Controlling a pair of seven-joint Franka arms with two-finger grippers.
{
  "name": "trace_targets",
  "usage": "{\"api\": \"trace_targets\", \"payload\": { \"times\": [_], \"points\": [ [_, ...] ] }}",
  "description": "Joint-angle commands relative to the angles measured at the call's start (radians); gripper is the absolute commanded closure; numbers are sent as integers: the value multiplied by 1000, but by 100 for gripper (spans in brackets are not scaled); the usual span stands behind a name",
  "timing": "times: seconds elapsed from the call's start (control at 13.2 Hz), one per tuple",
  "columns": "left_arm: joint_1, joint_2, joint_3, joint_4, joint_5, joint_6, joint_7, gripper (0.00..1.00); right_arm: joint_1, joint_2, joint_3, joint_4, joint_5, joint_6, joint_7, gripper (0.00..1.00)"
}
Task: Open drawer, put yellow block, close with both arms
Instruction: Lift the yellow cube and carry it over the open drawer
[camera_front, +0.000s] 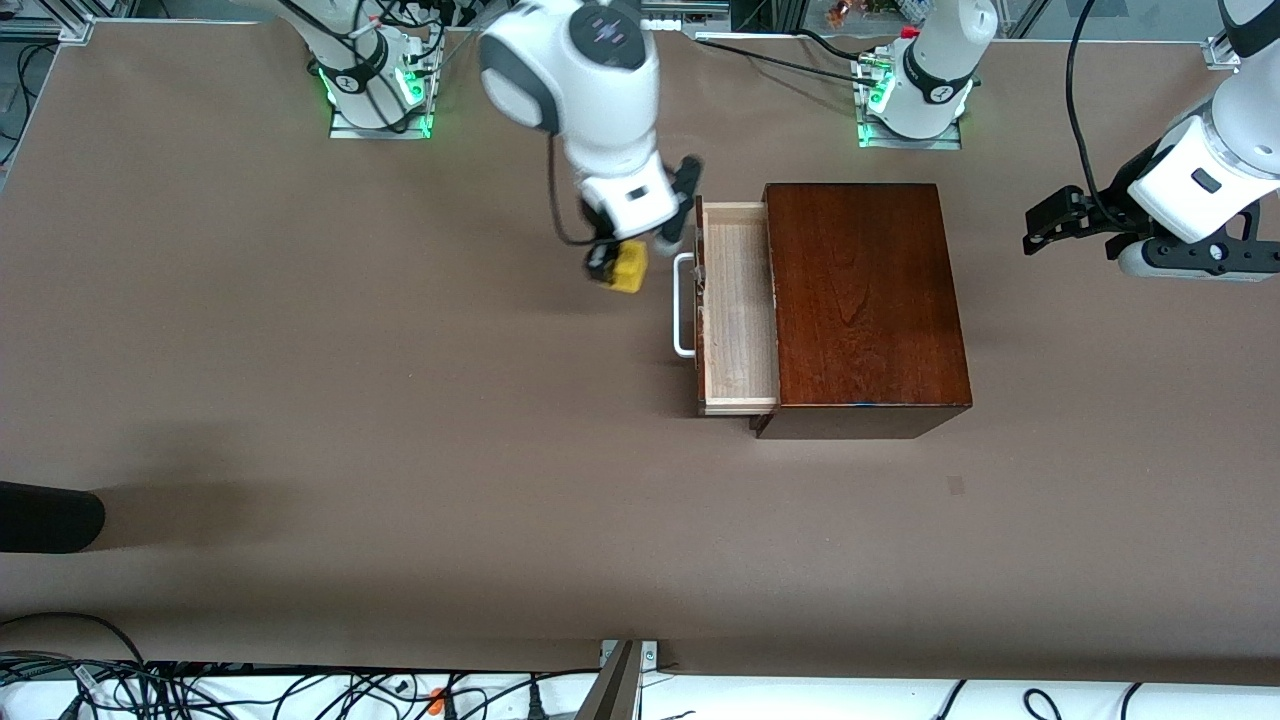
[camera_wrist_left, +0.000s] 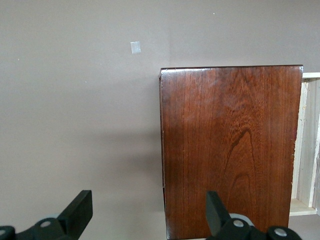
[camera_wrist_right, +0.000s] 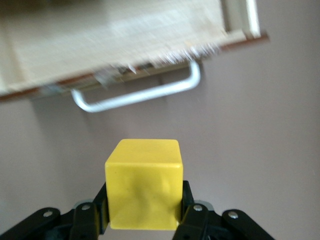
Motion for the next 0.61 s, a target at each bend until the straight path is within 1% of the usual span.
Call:
{"api": "trace_targets", "payload": {
  "times": [0.0,0.15,0.3,0.38,0.53],
  "points": [
    [-8,-7,3,13,24,-18,14,0,82,67,-8,114,-19,-26,-7,67],
    [-8,-7,3,13,24,-18,14,0,125,119,-8,186,-17,-14,-7,66],
    [-8,-7,3,13,24,-18,14,0,163,181,-8,282,-19,-14,-6,66],
    [-8,-7,3,13,24,-18,14,0,169,205,-8,310,-20,-9,-4,66],
    [-10,-7,2,13,24,-18,14,0,174,242,-11,321,-24,55,-6,66]
  ]
}}
